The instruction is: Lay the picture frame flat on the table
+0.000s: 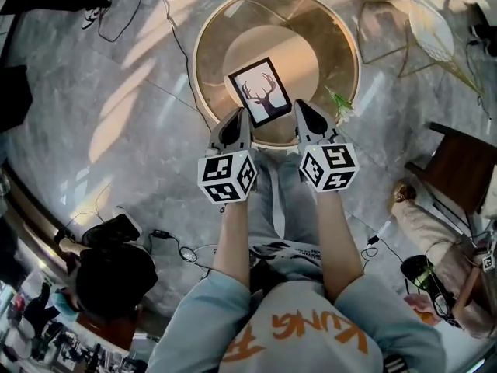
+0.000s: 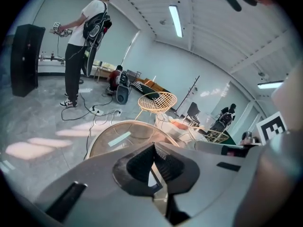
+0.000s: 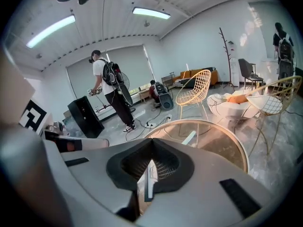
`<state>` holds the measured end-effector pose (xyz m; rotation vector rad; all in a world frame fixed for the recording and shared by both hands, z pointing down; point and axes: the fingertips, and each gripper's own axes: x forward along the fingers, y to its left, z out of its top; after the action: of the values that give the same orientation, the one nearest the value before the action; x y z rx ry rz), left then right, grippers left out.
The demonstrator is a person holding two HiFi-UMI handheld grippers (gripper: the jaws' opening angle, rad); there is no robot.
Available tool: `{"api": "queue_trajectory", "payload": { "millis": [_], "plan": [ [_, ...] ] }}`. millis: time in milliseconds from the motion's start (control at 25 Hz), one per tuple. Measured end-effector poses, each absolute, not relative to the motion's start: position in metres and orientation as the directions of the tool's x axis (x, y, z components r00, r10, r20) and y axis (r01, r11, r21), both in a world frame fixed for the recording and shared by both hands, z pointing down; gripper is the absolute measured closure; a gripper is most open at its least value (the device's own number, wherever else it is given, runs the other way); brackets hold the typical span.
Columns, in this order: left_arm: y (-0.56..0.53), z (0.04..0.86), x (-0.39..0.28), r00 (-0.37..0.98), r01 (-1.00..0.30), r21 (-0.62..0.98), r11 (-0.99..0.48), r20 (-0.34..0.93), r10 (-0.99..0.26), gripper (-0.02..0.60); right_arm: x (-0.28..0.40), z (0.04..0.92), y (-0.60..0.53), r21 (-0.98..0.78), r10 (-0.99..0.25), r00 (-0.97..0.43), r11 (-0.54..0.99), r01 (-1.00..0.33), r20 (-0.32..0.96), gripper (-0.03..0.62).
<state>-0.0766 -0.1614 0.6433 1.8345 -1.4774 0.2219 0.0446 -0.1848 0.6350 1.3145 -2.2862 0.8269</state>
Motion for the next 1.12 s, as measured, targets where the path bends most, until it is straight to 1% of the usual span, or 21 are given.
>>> {"api": "queue_trajectory", "payload": {
  "millis": [240,440,640,800,960,1120],
  "plan": [
    [-0.176,0.565,-0.096,0.263,-0.92,0.385,-0.068,0.48,-0.837,0.561,0.028,0.562,-0.208,-0.276,-0.703,-0.507,0.425,-0.862,0.499,0.597],
    [-0.185,0.506,-0.106,0.257,-0.929,0.354,-0.108,0.407,-0.876,0.561,0.022,0.498,-0.217,-0.26,-0.757,-0.499,0.426,-0.867,0.421,0.596],
    [-0.21,0.427,-0.116,0.252,-0.939,0.301,-0.165,0.279,-0.927,0.561,0.018,0.426,-0.228,-0.221,-0.801,-0.502,0.452,-0.864,0.325,0.597],
    [-0.224,0.36,-0.122,0.236,-0.947,0.259,-0.192,0.149,-0.96,0.561,0.025,0.367,-0.233,-0.154,-0.832,-0.506,0.482,-0.862,0.226,0.597],
    [-0.224,0.303,-0.113,0.225,-0.963,0.162,-0.216,0.038,-0.974,0.561,0.053,0.321,-0.229,-0.102,-0.867,-0.476,0.466,-0.879,0.146,0.597],
    [-0.211,0.262,-0.111,0.202,-0.977,0.064,-0.206,-0.052,-0.978,0.56,0.067,0.289,-0.218,-0.03,-0.882,-0.461,0.461,-0.887,0.096,0.597]
  ]
}}
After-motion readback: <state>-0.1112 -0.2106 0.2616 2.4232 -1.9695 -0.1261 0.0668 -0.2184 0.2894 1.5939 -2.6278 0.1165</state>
